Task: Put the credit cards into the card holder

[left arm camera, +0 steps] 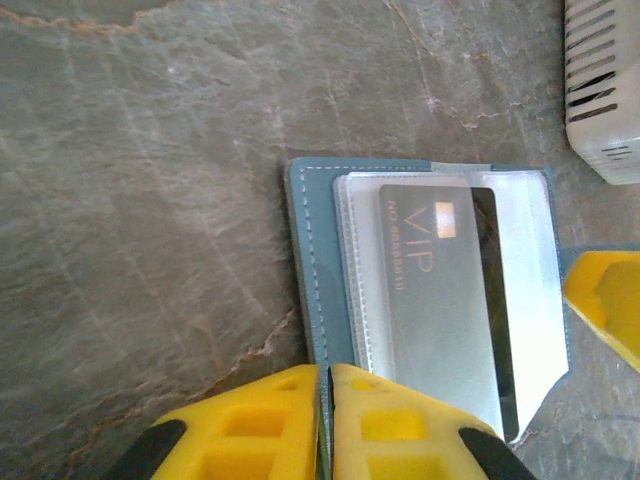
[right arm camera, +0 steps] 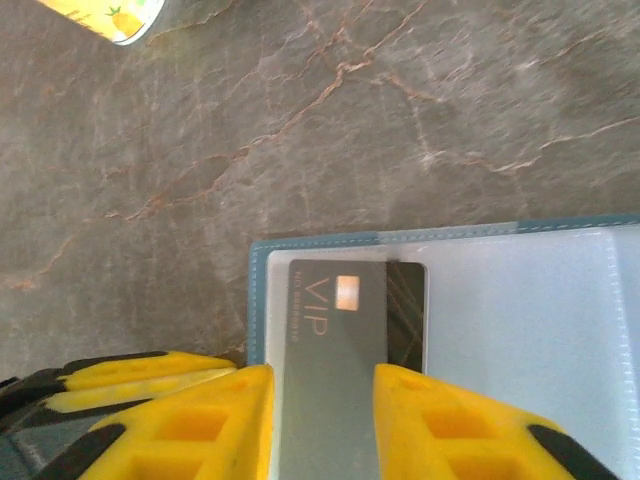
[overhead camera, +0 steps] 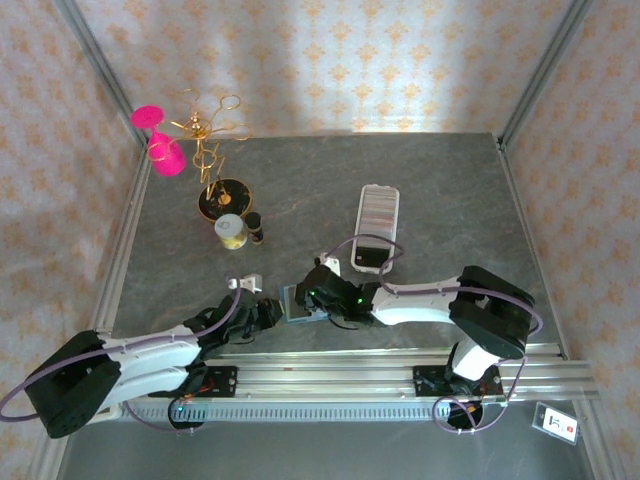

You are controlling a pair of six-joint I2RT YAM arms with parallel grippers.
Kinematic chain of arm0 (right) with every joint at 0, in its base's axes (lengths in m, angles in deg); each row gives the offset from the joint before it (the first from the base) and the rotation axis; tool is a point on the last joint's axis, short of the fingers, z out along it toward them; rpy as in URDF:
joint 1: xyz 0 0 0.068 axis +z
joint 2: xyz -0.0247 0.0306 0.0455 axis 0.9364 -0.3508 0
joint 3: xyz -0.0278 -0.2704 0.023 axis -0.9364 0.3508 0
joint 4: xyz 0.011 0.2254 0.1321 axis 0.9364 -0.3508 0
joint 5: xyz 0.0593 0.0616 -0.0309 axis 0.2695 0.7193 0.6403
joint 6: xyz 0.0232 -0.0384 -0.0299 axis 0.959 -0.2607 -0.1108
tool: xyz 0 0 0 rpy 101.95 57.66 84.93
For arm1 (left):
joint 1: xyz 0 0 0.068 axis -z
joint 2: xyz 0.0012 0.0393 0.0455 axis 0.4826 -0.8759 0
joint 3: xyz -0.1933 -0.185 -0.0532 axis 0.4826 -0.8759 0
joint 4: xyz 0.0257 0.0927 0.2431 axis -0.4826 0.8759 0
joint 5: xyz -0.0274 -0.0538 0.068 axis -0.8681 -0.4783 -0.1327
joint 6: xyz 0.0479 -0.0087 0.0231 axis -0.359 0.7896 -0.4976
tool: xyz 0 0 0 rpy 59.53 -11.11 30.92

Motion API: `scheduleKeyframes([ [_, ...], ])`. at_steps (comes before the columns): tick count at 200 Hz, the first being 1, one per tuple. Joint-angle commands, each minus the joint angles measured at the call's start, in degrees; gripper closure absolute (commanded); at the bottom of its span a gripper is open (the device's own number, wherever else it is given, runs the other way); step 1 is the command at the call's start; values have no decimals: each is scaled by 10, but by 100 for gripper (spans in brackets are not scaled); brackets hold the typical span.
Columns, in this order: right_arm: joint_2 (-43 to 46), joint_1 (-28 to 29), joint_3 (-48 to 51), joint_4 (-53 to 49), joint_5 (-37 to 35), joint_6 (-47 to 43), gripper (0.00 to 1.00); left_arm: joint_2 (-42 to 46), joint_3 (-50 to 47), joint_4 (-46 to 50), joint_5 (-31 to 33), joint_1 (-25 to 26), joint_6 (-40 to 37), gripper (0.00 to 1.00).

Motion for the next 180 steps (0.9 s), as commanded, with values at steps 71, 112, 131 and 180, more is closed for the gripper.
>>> scheduleKeyframes([
  [71,-80,4,-49,-114,-87,-37,100,-11,26,-4,8,-1,5,89],
  [112,-97,4,-57,-79,-42,-41,100,-59,22,-60,-12,-1,14,91],
  [131,-103,4,-60,-76,-30,-40,100,-70,22,-60,-13,-1,14,92],
  [180,-83,5,-61,-66,-17,-47,100,-53,17,-44,-3,-1,11,92],
])
